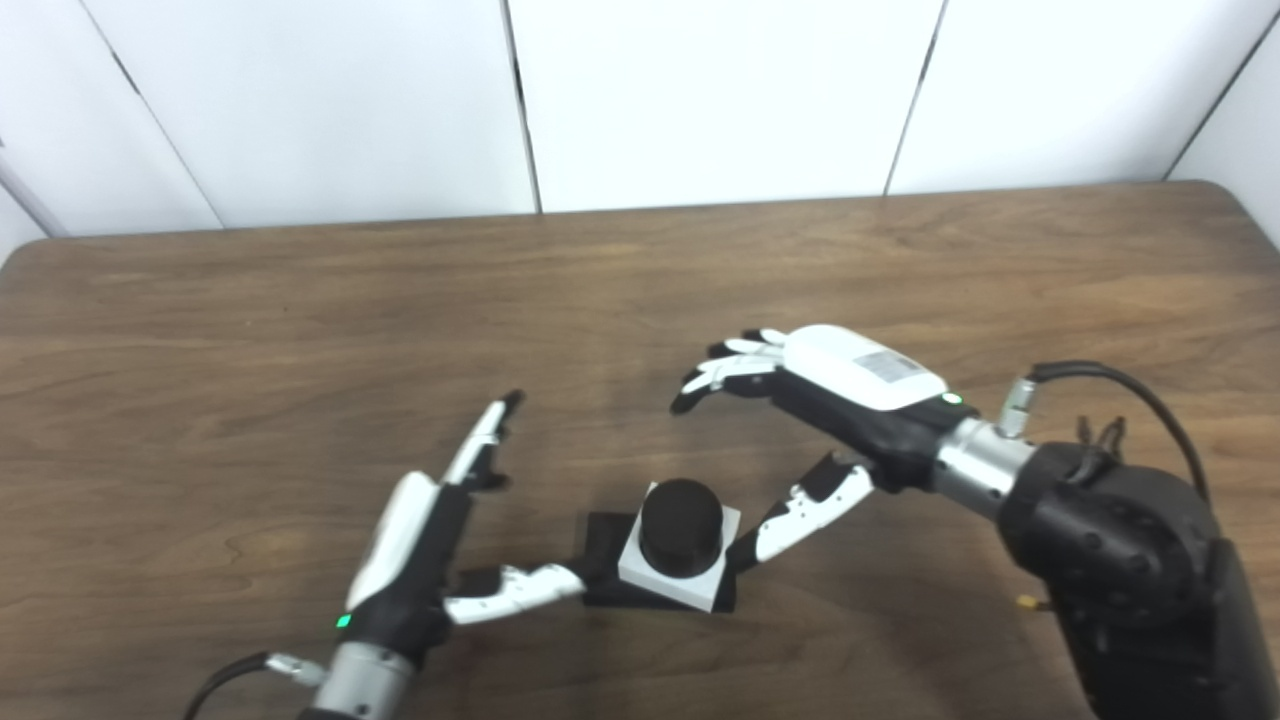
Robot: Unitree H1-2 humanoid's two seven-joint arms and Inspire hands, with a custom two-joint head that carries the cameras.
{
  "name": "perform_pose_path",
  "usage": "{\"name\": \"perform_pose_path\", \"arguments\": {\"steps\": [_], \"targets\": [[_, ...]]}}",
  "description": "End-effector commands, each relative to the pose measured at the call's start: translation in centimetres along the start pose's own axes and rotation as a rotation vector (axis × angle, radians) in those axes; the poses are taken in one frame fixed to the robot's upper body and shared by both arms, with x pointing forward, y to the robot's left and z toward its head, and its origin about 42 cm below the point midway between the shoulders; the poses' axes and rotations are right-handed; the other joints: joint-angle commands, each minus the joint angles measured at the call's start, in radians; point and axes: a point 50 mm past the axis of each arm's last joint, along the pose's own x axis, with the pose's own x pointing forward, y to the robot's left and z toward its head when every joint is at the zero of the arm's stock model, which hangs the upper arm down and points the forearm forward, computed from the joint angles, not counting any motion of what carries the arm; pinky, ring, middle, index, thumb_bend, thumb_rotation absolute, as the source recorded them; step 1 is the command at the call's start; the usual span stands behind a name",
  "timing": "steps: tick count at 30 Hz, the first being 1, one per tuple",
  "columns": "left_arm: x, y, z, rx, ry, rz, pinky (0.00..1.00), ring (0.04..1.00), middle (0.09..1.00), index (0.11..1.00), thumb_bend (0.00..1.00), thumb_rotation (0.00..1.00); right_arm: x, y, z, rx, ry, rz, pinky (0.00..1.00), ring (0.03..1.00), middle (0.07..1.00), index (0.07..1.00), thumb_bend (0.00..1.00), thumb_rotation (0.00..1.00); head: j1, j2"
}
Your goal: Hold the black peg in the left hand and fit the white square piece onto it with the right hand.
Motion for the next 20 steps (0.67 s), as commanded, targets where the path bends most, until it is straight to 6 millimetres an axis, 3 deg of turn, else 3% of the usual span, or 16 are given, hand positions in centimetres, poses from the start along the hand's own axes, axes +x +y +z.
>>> {"name": "perform_pose_path", "arguments": {"steps": [1, 2, 3, 6, 9, 15, 20], "targets": [[-0.7, 0.9, 0.4, -0.19, -0.071, 0.067, 0.98, 0.966, 0.981, 1.0, 1.0, 0.36, -1.7, -1.1, -0.6, 0.084, 0.003, -0.077, 0.94, 0.927, 0.881, 0.83, 0.85, 0.8, -0.003, -0.003], [-0.9, 1.2, 0.2, -0.22, -0.074, 0.087, 0.95, 0.937, 0.952, 0.998, 1.0, 0.39, -2.1, -1.0, -1.1, 0.119, 0.015, -0.085, 0.88, 0.916, 0.882, 0.839, 0.81, 0.92, -0.004, -0.003], [-1.2, 1.7, -0.2, -0.233, -0.076, 0.121, 0.93, 0.927, 0.937, 0.991, 1.0, 0.46, -2.7, -0.9, -1.8, 0.177, 0.037, -0.103, 0.85, 0.909, 0.881, 0.844, 0.77, 0.96, -0.006, -0.005], [-2.0, 2.5, -1.4, -0.287, -0.052, 0.232, 0.88, 0.89, 0.888, 0.951, 0.85, 0.76, -4.3, -0.2, -3.6, 0.343, 0.074, -0.179, 0.82, 0.893, 0.885, 0.857, 0.61, 1.0, -0.008, -0.008], [-2.3, 2.8, -2.1, -0.368, -0.05, 0.322, 0.89, 0.884, 0.872, 0.937, 0.68, 0.91, -5.8, 1.0, -4.9, 0.443, 0.125, -0.278, 0.84, 0.884, 0.876, 0.855, 0.56, 1.0, -0.015, -0.011], [-3.2, 2.6, -2.8, -0.371, -0.039, 0.406, 0.93, 0.916, 0.922, 0.935, 0.61, 0.95, -8.1, 4.9, -5.4, 0.696, 0.173, -0.441, 0.98, 0.981, 0.955, 0.923, 0.53, 1.0, -0.032, -0.015], [-3.6, 2.3, -3.2, -0.339, -0.05, 0.409, 0.98, 0.989, 0.981, 0.955, 0.56, 1.0, -9.1, 8.4, -4.9, 0.868, 0.203, -0.567, 1.0, 1.0, 0.999, 0.972, 0.52, 1.0, -0.047, -0.018]]}}
